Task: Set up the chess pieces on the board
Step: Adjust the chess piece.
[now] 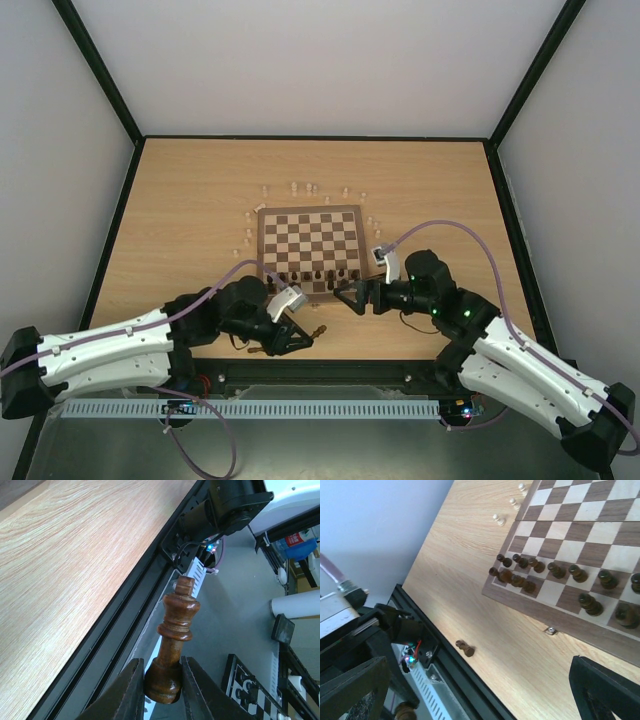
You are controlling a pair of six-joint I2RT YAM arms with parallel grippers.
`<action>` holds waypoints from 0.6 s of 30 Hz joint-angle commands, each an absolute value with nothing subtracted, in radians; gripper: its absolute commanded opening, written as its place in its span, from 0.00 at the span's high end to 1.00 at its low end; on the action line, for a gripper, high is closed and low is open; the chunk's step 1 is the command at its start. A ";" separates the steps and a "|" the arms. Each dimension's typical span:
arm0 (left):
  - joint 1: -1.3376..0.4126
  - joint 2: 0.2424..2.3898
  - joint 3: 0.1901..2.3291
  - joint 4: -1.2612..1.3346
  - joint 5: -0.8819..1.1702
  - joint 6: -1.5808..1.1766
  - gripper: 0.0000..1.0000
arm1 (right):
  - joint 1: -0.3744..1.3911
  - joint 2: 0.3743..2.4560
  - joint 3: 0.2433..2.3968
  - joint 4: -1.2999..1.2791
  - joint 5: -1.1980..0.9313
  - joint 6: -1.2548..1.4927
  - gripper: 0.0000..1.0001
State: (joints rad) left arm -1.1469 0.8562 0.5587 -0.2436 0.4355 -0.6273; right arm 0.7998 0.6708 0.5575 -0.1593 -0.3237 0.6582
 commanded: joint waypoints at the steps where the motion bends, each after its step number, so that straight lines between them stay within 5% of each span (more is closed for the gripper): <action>1: -1.126 0.852 0.553 -0.191 0.495 -0.612 0.78 | 0.777 0.675 0.570 -0.196 -0.347 0.595 0.01; 13: -1.114 0.775 0.499 -0.163 0.572 -0.623 0.77 | 0.775 0.731 0.593 -0.166 -0.705 0.558 0.10; 18: -1.111 0.792 0.489 -0.158 0.606 -0.617 0.77 | 0.776 0.741 0.572 -0.116 -0.901 0.573 0.23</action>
